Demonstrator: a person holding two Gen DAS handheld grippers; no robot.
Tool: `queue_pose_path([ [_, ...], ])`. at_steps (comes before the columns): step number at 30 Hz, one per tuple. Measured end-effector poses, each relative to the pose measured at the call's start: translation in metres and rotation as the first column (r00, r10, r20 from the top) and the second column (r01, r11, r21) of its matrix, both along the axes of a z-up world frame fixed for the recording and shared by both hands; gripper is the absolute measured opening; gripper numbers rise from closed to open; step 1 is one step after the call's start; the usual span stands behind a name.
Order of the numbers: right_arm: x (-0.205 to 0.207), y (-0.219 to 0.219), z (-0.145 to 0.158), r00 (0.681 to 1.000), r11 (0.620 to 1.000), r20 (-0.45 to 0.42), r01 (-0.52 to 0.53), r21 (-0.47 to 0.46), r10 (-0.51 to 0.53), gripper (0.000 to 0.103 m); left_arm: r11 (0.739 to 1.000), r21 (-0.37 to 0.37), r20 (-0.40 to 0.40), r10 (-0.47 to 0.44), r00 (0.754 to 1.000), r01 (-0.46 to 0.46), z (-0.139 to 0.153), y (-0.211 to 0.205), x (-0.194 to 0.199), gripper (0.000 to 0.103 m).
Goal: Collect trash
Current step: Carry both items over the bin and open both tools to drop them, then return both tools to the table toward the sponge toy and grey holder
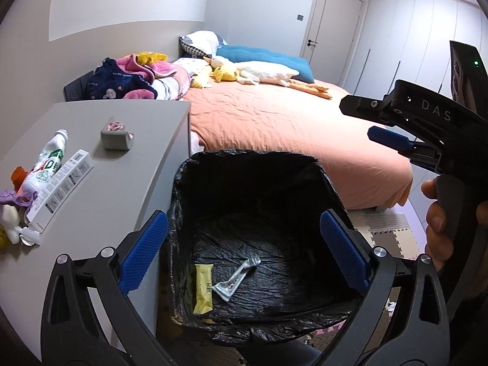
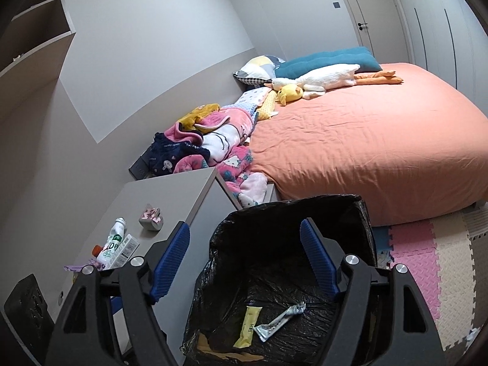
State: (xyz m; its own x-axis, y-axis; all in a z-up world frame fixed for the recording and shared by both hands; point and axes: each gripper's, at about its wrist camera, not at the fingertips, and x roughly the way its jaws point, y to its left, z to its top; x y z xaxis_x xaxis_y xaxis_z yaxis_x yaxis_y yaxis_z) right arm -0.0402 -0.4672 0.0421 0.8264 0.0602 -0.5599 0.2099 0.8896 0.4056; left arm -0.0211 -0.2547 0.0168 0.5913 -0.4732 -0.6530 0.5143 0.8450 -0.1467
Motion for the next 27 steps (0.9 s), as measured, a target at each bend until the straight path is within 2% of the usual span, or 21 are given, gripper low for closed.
queue_pose_path([
  [6, 0.008, 0.019, -0.001, 0.998, 0.998, 0.001, -0.063, -0.001, 0.063, 0.076, 0.999, 0.026, 0.020, 0.038, 0.999, -0.039, 0.000, 0.012, 0.000, 0.097],
  [16, 0.026, 0.059, -0.002, 0.989, 0.989, -0.020, -0.146, -0.024, 0.146, 0.076, 0.994, 0.009, 0.013, 0.108, 0.994, -0.108, 0.000, 0.045, 0.010, 0.097],
  [27, 0.045, 0.101, -0.001, 0.975, 0.974, -0.034, -0.223, -0.041, 0.222, 0.077, 0.978, 0.015, 0.030, 0.208, 0.978, -0.208, 0.007, 0.088, 0.017, 0.097],
])
